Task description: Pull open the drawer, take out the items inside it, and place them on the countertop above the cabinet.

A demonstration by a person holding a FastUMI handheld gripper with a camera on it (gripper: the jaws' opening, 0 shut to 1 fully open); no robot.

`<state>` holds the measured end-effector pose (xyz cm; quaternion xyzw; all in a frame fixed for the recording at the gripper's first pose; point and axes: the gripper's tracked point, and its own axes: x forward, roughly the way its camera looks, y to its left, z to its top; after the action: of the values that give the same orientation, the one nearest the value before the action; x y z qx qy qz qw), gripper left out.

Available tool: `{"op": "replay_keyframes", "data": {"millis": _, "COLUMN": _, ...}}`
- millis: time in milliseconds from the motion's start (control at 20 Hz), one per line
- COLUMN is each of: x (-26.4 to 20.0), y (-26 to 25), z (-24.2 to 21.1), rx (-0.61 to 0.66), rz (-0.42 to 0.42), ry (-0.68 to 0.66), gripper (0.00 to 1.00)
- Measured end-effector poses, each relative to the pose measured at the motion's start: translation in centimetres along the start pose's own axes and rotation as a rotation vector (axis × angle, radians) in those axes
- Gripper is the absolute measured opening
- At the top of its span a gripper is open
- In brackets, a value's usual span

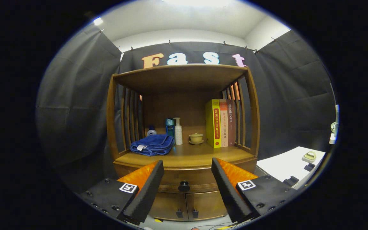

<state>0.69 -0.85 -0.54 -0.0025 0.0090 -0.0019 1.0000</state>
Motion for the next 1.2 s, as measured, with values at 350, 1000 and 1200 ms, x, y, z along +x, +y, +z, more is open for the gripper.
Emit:
{"op": "replay_keyframes", "data": {"millis": 350, "x": 2.7, "y": -0.3, "z": -5.4, "rx": -0.012, "rz": 0.001, "ry": 0.106, "gripper": 0.98}}
{"op": "replay_keyframes", "data": {"millis": 1000, "x": 9.4, "y": 0.0, "z": -15.5, "rx": 0.011, "rz": 0.006, "ry": 0.296, "gripper": 0.98}}
{"op": "replay_keyframes", "data": {"millis": 1200, "x": 11.4, "y": -0.1, "z": -17.1, "rx": -0.011, "rz": -0.004, "ry": 0.319, "gripper": 0.99}}
